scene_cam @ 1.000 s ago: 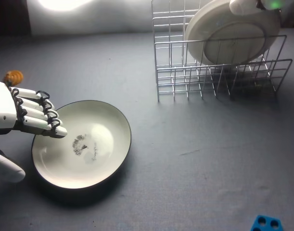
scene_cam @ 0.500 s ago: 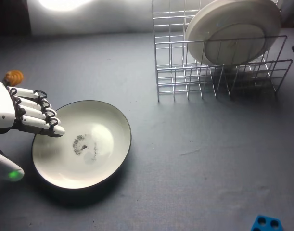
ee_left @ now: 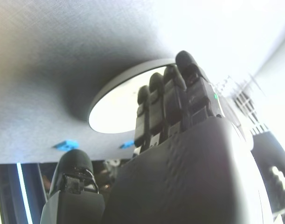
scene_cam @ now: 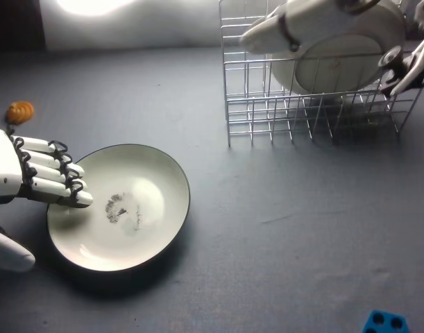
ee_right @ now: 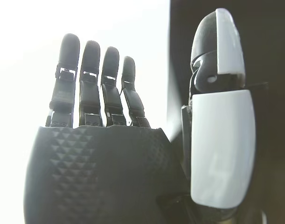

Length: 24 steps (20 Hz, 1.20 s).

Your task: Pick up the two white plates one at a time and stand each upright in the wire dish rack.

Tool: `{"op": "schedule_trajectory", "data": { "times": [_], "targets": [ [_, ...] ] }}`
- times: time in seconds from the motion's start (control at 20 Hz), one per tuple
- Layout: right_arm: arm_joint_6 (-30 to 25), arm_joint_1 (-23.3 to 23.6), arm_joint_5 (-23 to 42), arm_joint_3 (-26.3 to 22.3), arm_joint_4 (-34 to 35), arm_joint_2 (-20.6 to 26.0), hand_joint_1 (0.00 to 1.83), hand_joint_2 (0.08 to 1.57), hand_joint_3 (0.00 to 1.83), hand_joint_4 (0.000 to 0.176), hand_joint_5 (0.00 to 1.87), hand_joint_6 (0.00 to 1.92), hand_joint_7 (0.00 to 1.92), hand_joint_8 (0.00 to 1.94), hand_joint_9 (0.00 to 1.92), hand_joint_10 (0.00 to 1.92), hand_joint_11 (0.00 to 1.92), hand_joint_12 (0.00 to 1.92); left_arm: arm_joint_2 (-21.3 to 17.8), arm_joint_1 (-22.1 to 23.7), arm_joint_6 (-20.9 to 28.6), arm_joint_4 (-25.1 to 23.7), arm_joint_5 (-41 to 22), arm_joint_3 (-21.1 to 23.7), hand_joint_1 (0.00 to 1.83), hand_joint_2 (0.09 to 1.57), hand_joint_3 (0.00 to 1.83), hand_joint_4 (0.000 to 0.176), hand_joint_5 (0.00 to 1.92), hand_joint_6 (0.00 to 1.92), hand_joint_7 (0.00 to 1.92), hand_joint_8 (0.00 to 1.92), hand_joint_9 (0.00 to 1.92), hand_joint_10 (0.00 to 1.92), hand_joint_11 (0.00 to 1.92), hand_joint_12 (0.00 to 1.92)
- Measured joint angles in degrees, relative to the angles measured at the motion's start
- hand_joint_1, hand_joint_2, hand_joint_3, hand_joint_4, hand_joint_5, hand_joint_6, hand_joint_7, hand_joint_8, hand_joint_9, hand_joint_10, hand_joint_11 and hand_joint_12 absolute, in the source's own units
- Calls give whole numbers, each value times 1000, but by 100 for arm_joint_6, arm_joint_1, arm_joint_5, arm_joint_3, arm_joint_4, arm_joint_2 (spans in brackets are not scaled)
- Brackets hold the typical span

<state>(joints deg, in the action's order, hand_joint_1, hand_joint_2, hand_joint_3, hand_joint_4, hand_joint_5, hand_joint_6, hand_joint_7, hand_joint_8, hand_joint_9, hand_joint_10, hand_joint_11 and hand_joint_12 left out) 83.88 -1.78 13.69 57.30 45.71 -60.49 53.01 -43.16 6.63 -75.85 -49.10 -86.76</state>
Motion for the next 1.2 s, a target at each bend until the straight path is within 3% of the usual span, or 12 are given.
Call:
{"op": "schedule_trajectory", "data": {
  "times": [0.1, 0.2, 0.25, 0.35, 0.4, 0.45, 0.75, 1.0, 1.2],
  "targets": [
    [0, -105, 136, -48, -236, -31, 769, 1043, 2, 0, 0, 0, 0, 0, 0, 1, 0, 3, 11, -85, -4, 24, 24, 7, 0, 1158, 2, 0, 192, 3, 221, 3, 197, 3, 0, 442],
    [0, -304, 380, -166, -861, -42, 905, 945, 0, 0, 0, 0, 0, 0, 0, 0, 0, 0, 11, -168, -17, 81, 55, 17, 0, 1155, 0, 0, 208, 3, 235, 2, 213, 3, 0, 514],
    [4, -485, 474, -308, -1451, -42, 890, 924, 0, 0, 0, 0, 0, 0, 0, 0, 0, 0, 11, -275, -15, 192, 63, 31, 0, 1156, 0, 0, 209, 2, 230, 1, 204, 4, 0, 464],
    [387, -638, 514, -564, -1825, -92, 971, 838, 0, 0, 0, 0, 0, 0, 0, 0, 0, 0, 13, -428, 57, 306, 63, 37, 0, 1157, 0, 0, 209, 0, 246, 2, 233, 4, 0, 527],
    [966, -734, 636, -682, -1849, -179, 979, 786, 0, 0, 0, 0, 0, 0, 0, 0, 0, 0, 22, -481, 109, 354, 68, 42, 0, 1161, 1, 0, 189, 0, 228, 0, 225, 1, 0, 548],
    [2559, -1239, 1054, -750, -1858, -612, 988, 749, 0, 0, 0, 0, 0, 0, 0, 0, 0, 0, 39, -741, 275, 649, 35, 48, 0, 1156, 0, 0, 180, 0, 224, 0, 228, 2, 18, 563],
    [3357, -1740, 1609, -568, -1727, -1307, 991, 790, 0, 0, 0, 0, 0, 0, 0, 0, 0, 0, 39, -929, 356, 789, -15, 48, 0, 1163, 0, 0, 196, 1, 245, 3, 239, 5, 0, 588],
    [3403, -1799, 1464, -127, -1775, -1991, 971, 794, 0, 0, 0, 0, 0, 0, 0, 0, 0, 0, 46, -929, 356, 782, -28, 46, 0, 1161, 0, 0, 199, 1, 224, 2, 204, 2, 0, 501],
    [3491, -1978, 1390, 310, -1720, -2382, 935, 792, 0, 0, 0, 0, 0, 0, 0, 0, 0, 0, 46, -929, 356, 778, -31, 46, 0, 1157, 1, 0, 205, 4, 243, 4, 238, 8, 30, 567]
  ]
}}
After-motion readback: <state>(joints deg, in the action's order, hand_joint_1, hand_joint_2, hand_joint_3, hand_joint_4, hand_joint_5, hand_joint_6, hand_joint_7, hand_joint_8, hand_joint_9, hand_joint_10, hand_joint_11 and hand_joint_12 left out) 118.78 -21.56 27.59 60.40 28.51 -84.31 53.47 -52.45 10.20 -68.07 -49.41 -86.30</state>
